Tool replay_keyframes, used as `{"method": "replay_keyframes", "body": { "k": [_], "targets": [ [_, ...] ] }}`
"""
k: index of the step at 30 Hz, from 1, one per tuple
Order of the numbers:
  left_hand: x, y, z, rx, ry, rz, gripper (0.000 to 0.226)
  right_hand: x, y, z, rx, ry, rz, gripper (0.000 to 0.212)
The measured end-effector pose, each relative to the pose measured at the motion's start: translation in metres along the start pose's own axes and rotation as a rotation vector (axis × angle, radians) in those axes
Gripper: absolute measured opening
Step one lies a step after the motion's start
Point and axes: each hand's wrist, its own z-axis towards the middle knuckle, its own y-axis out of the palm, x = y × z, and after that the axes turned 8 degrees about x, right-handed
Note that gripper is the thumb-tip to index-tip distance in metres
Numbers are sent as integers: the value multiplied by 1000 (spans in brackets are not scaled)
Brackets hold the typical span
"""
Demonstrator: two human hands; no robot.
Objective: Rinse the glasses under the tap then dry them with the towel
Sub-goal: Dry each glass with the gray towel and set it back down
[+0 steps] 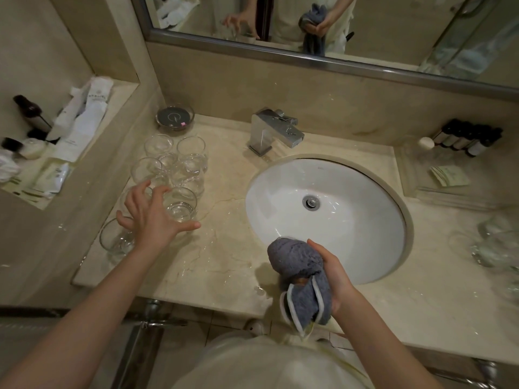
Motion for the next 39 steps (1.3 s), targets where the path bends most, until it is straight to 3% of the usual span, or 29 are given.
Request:
{"method": "replay_keyframes", "body": {
  "k": [5, 13, 17, 22, 31, 39],
  "targets": [
    [-3, 2, 5, -37, -52, 24, 101, -1, 0, 0, -5, 9, 3, 49],
    [-3, 4, 10, -111, -124, 71, 102, 1, -2, 4, -6, 3, -1, 49],
    [-3, 6, 12, -150, -134, 104, 101, 1, -4, 6, -26, -32, -5, 67],
    [-5, 9, 14, -155, -144, 134, 104, 0, -5, 4, -29, -43, 9, 41],
    [-3, 7, 13, -170, -142, 157, 102, 1, -2, 3, -20, -23, 0, 47],
    [33, -19, 5, -125, -115, -74, 105, -7, -10, 8, -24, -39, 72, 47]
  ]
}}
